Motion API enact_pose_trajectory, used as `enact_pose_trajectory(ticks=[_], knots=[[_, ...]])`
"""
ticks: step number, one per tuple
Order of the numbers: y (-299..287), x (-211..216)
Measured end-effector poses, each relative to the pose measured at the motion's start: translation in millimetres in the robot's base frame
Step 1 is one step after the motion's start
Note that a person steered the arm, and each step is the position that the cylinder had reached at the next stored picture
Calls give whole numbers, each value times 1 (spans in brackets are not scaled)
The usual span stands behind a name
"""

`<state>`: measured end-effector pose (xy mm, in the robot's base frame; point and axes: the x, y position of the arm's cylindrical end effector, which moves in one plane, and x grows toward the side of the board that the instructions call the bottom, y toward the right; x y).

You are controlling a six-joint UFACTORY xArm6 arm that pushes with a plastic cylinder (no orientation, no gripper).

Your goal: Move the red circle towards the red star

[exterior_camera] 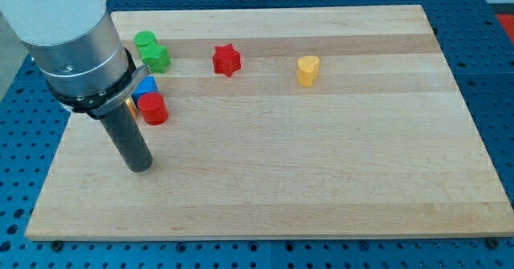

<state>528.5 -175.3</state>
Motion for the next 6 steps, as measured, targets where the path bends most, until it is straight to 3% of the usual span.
enact_pose_trajectory(ticks=[6], knots=[[-13,-43]])
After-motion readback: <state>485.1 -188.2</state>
